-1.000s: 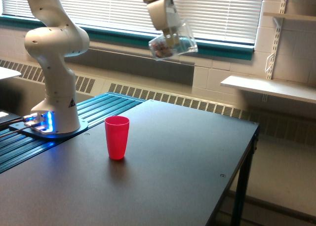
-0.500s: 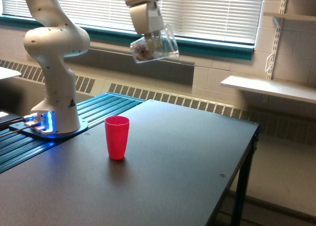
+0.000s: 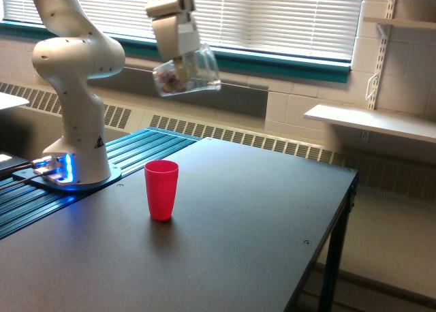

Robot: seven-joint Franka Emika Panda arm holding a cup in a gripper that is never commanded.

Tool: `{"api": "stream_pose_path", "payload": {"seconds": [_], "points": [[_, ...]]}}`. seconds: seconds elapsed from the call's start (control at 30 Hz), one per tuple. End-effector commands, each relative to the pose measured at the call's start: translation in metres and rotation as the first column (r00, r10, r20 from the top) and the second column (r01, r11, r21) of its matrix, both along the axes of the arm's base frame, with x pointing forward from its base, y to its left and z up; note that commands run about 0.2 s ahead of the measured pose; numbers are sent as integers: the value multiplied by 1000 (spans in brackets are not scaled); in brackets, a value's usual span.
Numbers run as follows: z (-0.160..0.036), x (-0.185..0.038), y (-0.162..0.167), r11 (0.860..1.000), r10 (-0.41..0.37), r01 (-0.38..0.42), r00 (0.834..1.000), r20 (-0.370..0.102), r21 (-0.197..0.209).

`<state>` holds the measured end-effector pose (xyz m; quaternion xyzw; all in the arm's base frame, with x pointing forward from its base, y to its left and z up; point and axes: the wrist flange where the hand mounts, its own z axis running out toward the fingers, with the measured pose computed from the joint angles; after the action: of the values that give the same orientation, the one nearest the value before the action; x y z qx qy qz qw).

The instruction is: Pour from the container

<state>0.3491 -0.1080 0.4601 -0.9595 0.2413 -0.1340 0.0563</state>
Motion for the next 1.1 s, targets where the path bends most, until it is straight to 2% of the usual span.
{"api": "stream_pose_path", "payload": {"seconds": [0.03, 0.23, 0.27, 0.37, 0.43, 0.53, 0.77, 1.1], "points": [[-20, -24, -14, 996, 68, -67, 998, 3, -58], [-38, -42, -25, 993, 91, -93, 996, -24, -79], [-41, -45, -27, 993, 93, -95, 995, -34, -69], [-46, -50, -32, 990, 108, -112, 993, -48, -80], [-48, -53, -35, 991, 111, -115, 992, -60, -66], [-52, -57, -42, 986, 132, -138, 989, -74, -90], [-62, -66, -52, 975, 178, -191, 977, -116, -115], [-64, -85, -60, 970, 212, -224, 969, -130, -93]]}}
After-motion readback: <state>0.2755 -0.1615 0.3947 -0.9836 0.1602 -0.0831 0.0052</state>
